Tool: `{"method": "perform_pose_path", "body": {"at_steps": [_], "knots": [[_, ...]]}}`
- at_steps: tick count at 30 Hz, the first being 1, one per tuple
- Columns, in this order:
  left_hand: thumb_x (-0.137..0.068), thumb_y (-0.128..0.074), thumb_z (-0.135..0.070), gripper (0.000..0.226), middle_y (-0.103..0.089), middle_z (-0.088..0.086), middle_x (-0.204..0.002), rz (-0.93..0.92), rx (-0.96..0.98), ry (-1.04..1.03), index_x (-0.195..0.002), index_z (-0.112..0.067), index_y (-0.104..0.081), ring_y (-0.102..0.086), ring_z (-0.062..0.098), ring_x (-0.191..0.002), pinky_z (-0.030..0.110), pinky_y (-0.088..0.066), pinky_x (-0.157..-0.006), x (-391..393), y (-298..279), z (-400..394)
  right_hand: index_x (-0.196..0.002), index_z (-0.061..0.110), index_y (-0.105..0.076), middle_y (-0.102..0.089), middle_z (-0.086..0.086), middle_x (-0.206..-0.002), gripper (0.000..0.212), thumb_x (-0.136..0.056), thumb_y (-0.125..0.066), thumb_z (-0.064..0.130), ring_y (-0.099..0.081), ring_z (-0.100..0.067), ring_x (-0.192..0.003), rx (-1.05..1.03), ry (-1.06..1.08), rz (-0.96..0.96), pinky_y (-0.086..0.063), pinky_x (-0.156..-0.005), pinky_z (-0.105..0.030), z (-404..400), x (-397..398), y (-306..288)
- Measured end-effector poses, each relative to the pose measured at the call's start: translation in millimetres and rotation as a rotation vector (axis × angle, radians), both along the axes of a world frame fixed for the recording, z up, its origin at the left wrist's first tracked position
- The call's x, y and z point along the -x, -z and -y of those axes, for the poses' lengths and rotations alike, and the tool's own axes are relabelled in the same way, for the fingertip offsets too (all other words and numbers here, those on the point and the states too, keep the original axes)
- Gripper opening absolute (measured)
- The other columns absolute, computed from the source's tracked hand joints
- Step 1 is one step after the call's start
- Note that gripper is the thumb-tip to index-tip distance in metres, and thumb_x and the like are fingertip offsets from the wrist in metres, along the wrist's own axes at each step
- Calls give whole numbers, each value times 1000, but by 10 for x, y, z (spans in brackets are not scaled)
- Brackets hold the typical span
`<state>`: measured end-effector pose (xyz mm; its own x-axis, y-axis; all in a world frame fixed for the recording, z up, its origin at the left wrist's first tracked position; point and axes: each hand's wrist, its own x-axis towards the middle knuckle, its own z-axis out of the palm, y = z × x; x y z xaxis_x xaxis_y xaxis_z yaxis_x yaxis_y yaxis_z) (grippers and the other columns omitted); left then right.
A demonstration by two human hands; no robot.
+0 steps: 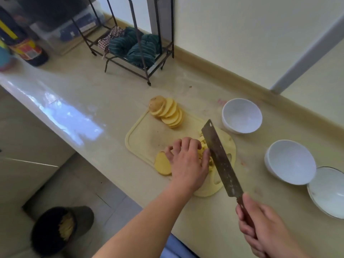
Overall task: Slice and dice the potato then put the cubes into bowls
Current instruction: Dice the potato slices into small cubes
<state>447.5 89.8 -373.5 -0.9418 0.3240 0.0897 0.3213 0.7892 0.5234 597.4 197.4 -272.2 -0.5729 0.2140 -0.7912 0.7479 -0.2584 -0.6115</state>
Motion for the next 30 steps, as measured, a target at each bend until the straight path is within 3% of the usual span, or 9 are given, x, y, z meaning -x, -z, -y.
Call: {"method": "perform_pose_path", "body": {"at_steps": [3,6,9,14,16,19,23,27,30], "knots": [[-94,-39,-50,27,-51,-7,-107,12,6,-6,-101,-27,-51,-36,20,-112,43,-19,-96,-15,26,-13,-69,9,-48,-32,-10,-53,61,-69,-50,70,-23,-11,-36,33,19,-25,-23,-44,-17,-10,-15,0],[-95,-44,-39,23,-57,-4,-111,-38,-137,8,-105,-23,-58,-39,20,-112,37,-21,-94,-9,37,103,-62,15,-52,-33,-9,-52,69,-65,-52,83,-23,-11,-35,42,1,-48,-23,-41,-17,-15,-22,-20],[-94,-50,-35,26,-60,-3,-121,-58,-193,36,-113,-21,-62,-44,22,-119,35,-27,-98,34,51,439,-59,17,-52,-34,-9,-52,65,-54,-57,82,-23,-12,-35,63,-23,-55,-23,-39,-17,4,6,-31],[-84,-58,-46,59,-49,-7,-147,47,-28,279,-138,-26,-50,-37,23,-138,39,-21,-115,156,100,1089,-70,5,-46,-31,-11,-52,63,-71,-48,69,-21,-10,-36,132,-65,-29,-16,-42,-18,106,90,48],[-85,-57,-50,64,-46,-7,-150,55,32,328,-143,-27,-44,-35,23,-140,40,-20,-115,176,152,1191,-68,7,-47,-31,-11,-52,71,-76,-45,77,-21,-10,-36,128,-112,-29,-16,-40,-17,177,110,76],[-89,-58,-52,61,-52,0,-143,18,-18,309,-141,-24,-45,-39,25,-134,42,-30,-112,187,221,1186,-62,12,-50,-32,-11,-53,65,-70,-54,76,-21,-11,-36,87,-165,-24,-18,-38,-17,253,156,127],[-87,-65,-55,63,-59,4,-134,-46,-107,219,-134,-14,-56,-46,24,-125,37,-38,-109,152,276,1076,-71,6,-47,-31,-12,-57,60,-70,-46,66,-21,-12,-38,51,-248,10,-16,-40,-19,244,211,209],[-88,-67,-52,56,-58,4,-136,-95,-102,232,-128,-13,-63,-49,26,-125,42,-44,-106,106,287,1061,-62,16,-50,-35,-10,-54,67,-64,-46,83,-23,-14,-38,-50,-332,16,-19,-40,-19,223,253,267],[-93,-67,-43,44,-58,8,-135,-161,-100,275,-125,-12,-67,-50,31,-124,46,-47,-103,103,304,1132,-57,20,-50,-37,-7,-52,79,-40,-51,97,-25,-15,-39,-90,-394,13,-23,-38,-21,206,257,281]]}}
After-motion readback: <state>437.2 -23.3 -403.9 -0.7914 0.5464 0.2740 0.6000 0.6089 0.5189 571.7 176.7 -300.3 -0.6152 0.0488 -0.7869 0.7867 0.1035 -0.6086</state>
